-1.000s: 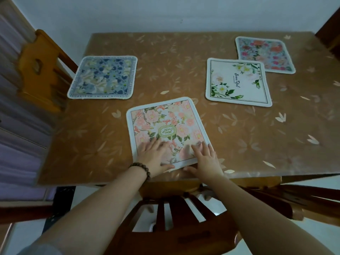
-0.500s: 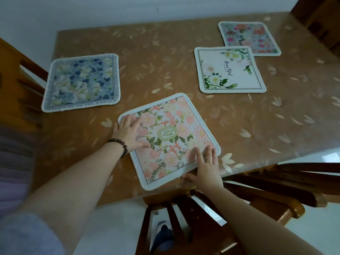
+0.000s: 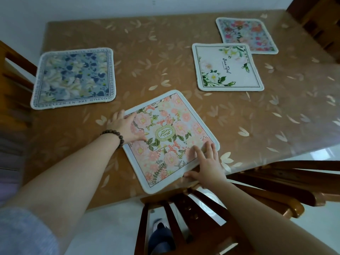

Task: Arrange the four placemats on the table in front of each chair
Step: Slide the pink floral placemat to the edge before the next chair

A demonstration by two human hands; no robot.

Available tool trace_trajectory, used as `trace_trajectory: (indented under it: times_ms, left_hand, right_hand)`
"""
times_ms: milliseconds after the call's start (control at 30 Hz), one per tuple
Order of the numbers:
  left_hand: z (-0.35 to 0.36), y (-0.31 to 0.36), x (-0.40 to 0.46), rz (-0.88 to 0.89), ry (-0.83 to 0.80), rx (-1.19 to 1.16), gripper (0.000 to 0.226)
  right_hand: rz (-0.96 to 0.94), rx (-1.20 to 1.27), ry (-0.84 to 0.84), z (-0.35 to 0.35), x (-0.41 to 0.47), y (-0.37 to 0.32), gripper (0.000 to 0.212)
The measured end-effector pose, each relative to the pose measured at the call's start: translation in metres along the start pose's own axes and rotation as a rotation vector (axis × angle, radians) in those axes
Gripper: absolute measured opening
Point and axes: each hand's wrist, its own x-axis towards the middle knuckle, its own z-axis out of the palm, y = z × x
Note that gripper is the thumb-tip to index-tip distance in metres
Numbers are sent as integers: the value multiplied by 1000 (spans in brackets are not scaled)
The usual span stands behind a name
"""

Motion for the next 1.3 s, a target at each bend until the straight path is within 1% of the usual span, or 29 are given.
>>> trace_trajectory:
  times_ms: [167, 333, 433, 600, 700, 833, 933, 1000, 1033, 1067, 1167, 1200, 1233, 1300]
  left_hand:
    - [14, -3, -31, -75, 0, -26, 119]
    - [33, -5, -62, -155, -10, -49, 123]
    - [44, -1, -77, -218, -7, -70, 126]
    - [60, 14, -105, -321, -15, -139, 122]
    - [67, 30, -123, -377, -27, -156, 123]
    - [74, 57, -144, -435, -12, -178, 123]
    - [77, 79, -157, -453, 19, -185, 118]
    - [79, 92, -164, -438, 57, -182, 112]
    - [80, 97, -167, -432, 84, -162, 108]
    - [82, 101, -170, -430, 110, -137, 106]
    - [86, 104, -172, -436, 118, -135, 108]
    - [87, 102, -171, -438, 97, -160, 111]
    - [88, 100, -169, -436, 73, -189, 115]
    - [90, 98, -168, -428, 55, -244, 119]
  right_hand:
    - [-92, -14, -59, -14, 20, 17, 101]
    - [-215, -33, -117, -29, 37, 28, 100]
    - [-293, -64, -150, -40, 49, 32, 96]
    - [-375, -151, -201, -64, 74, 36, 93]
    - [-354, -134, -180, -71, 87, 42, 87]
    - [-233, 51, -129, -69, 91, 56, 62]
    - [-300, -42, -71, -66, 82, 67, 57]
    - [-301, 5, -65, -66, 71, 69, 54]
    - [-290, 43, -83, -66, 64, 70, 56]
    - [-273, 60, -116, -64, 57, 69, 64]
    - [-247, -49, -204, -60, 31, 66, 116]
    - [-249, -81, -211, -58, 24, 65, 127]
    - [-250, -97, -218, -55, 18, 64, 132]
    - [-255, -102, -239, -48, 8, 62, 134]
